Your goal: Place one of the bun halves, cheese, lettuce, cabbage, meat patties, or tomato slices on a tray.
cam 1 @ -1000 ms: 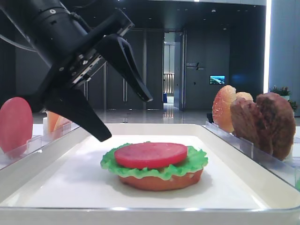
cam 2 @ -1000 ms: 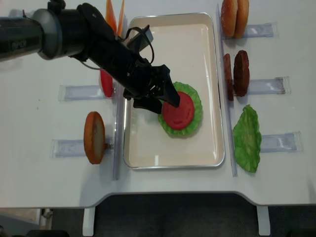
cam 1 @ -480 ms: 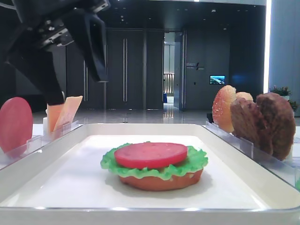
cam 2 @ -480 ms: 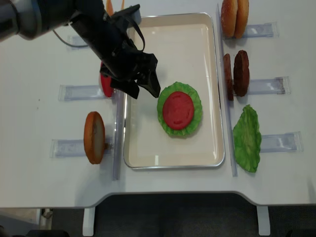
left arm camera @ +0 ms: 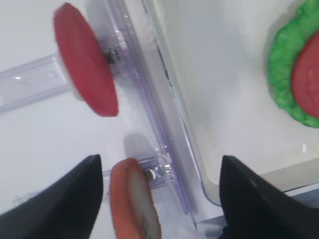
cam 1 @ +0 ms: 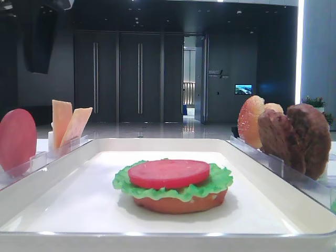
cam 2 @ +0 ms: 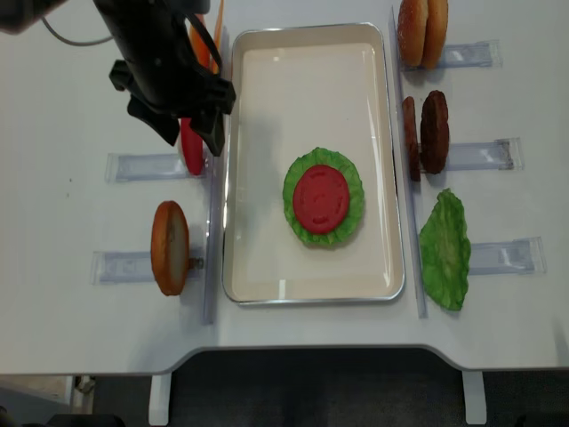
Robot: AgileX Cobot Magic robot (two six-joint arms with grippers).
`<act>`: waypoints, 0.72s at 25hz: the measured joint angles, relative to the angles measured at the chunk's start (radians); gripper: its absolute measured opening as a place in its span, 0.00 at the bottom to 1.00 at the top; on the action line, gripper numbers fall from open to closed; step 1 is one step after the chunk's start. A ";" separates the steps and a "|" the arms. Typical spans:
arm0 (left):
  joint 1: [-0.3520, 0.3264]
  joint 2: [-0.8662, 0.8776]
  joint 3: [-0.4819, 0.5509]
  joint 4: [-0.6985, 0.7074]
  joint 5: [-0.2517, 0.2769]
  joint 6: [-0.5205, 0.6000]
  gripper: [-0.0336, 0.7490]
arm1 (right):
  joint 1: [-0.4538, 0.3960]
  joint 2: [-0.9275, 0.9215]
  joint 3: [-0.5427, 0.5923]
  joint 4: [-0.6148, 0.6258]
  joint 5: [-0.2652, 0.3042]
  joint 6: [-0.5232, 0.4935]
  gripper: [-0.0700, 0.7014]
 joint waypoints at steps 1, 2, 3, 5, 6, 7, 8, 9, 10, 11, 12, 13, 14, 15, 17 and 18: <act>0.000 -0.010 0.000 0.016 0.004 -0.008 0.75 | 0.000 0.000 0.000 0.000 0.000 0.000 0.77; 0.000 -0.020 0.000 0.034 0.005 -0.014 0.75 | 0.000 0.000 0.000 0.000 0.000 0.000 0.77; 0.000 -0.029 0.000 0.044 0.005 -0.020 0.75 | 0.000 0.000 0.000 0.000 0.000 0.000 0.77; 0.000 -0.043 -0.001 0.056 0.006 -0.028 0.75 | 0.000 0.000 0.000 0.000 0.000 0.001 0.77; 0.000 -0.047 -0.003 0.061 0.007 -0.030 0.75 | 0.000 0.000 0.000 0.000 0.000 0.001 0.77; 0.000 -0.048 -0.004 0.065 0.007 -0.031 0.75 | 0.000 0.000 0.000 0.000 0.000 0.001 0.77; 0.007 -0.050 -0.004 0.067 0.007 -0.031 0.74 | 0.000 0.000 0.000 0.000 0.000 0.001 0.77; 0.017 -0.053 -0.004 0.065 0.007 -0.030 0.73 | 0.000 0.000 0.000 0.000 0.000 0.001 0.77; 0.033 -0.056 -0.004 0.065 0.008 -0.027 0.72 | 0.000 0.000 0.000 0.000 0.000 0.002 0.77; 0.051 -0.062 -0.004 0.065 0.008 -0.025 0.71 | 0.000 0.000 0.000 0.000 0.000 0.002 0.77; 0.073 -0.068 -0.004 0.067 0.008 -0.018 0.71 | 0.000 0.000 0.000 0.000 0.000 0.002 0.77; 0.096 -0.076 -0.004 0.067 0.008 -0.009 0.71 | 0.000 0.000 0.000 0.000 0.000 0.002 0.77; 0.116 -0.083 -0.004 0.067 0.008 0.000 0.70 | 0.000 0.000 0.000 0.000 0.000 0.002 0.77; 0.141 -0.092 -0.004 0.068 0.008 0.010 0.70 | 0.000 0.000 0.000 0.000 0.000 0.002 0.77; 0.188 -0.108 -0.004 0.069 0.008 0.025 0.70 | 0.000 0.000 0.000 0.000 0.000 0.002 0.77; 0.205 -0.119 -0.004 0.069 0.009 0.029 0.70 | 0.000 0.000 0.000 0.000 0.000 0.002 0.77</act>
